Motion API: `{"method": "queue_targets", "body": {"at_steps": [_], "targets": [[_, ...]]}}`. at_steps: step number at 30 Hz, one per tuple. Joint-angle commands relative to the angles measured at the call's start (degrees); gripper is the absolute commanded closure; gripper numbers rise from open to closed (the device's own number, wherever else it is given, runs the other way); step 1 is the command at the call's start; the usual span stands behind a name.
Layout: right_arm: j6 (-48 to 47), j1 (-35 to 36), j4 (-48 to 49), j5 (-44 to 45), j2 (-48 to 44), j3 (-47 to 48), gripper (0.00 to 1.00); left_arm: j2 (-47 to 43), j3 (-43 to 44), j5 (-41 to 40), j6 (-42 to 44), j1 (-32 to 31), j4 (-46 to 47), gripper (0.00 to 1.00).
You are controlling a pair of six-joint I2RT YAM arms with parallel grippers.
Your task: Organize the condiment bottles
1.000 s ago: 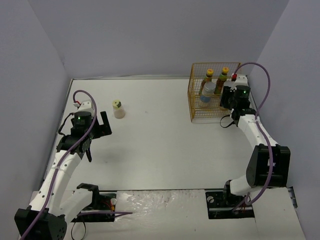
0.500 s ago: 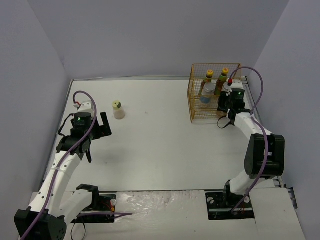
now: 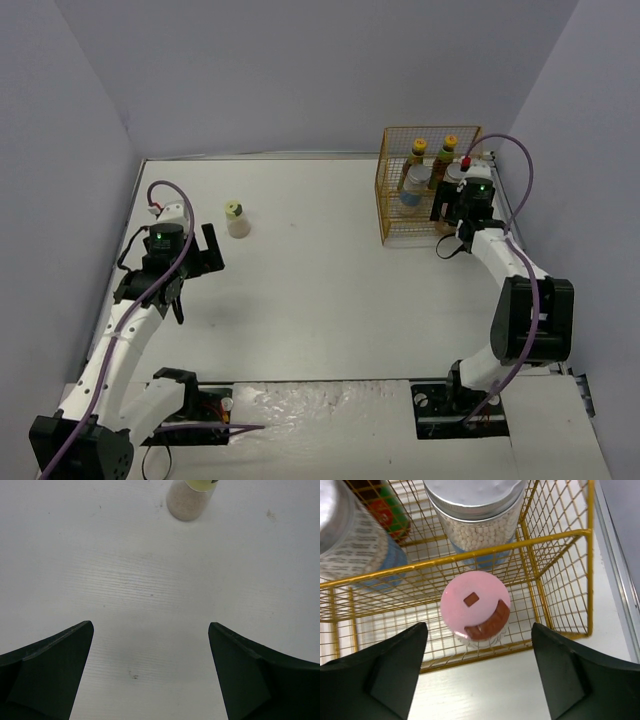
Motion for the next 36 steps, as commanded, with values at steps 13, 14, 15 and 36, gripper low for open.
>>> {"method": "queue_targets", "body": {"at_steps": [13,14,15,36], "targets": [[12.7,0.0,-2.4,-12.0,-25.9,-0.8,0.00,24.6,19.4,6.0,-4.9,-1.5,12.3,0.03],[13.2,0.1,-2.1,-12.5,-26.3,-1.2,0.00,26.3,20.9,6.0,-4.7,-1.7,12.5,0.03],[13.6,0.3,-1.8,-13.0,-26.8,-1.7,0.00,28.8,23.0,5.2,-4.4,-2.0,12.4,0.03],[13.7,1.0,1.4,-21.5,-28.3,-7.4,0.00,57.9,44.0,-9.0,-6.7,-3.6,4.0,0.43]]}}
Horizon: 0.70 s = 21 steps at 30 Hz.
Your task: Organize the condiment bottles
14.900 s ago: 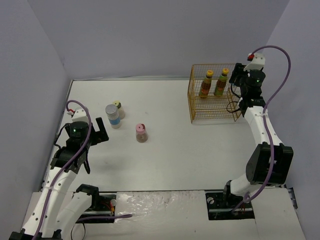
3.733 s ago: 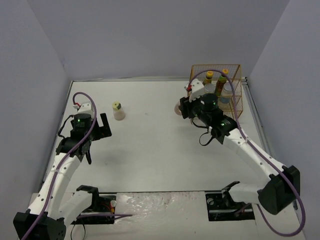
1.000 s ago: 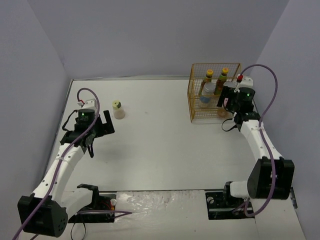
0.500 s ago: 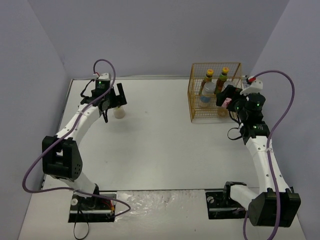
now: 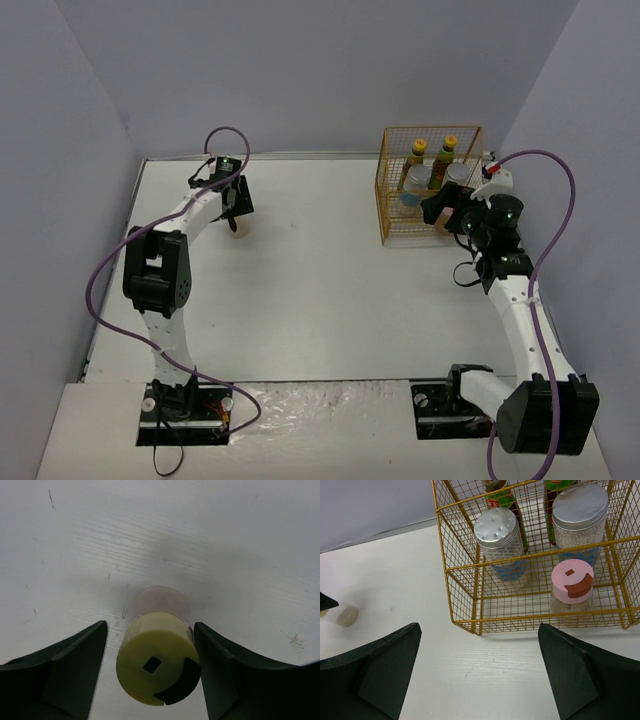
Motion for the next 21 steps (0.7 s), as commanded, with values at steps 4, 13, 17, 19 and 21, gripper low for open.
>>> {"method": "queue_targets", "body": {"at_steps": [4,13,17,19,21], "targets": [[-0.2,0.5,5.0,-2.3,-2.0,-0.2,0.00,-2.5,2.5,0.7,1.0,-2.2,1.7,0.65],[-1.5,2.9,3.9,-0.9,-4.2,-1.2,0.00,-7.7,-2.2,3.5,1.6,-16.2,3.2,0.77],[-2.8,6.3,2.7,1.2,-5.7,-1.8,0.00,-8.7,-3.4,1.7,-1.2,-24.0,2.3,0.77],[-3.2,7.7,2.2,2.2,-6.1,-2.2,0.00,-8.7,-3.3,0.8,-2.2,-28.1,1.9,0.74],[-3.4,8.6,1.8,2.9,-6.5,-2.6,0.00,-8.5,-3.5,-0.1,-3.7,-32.0,1.8,0.70]]}}
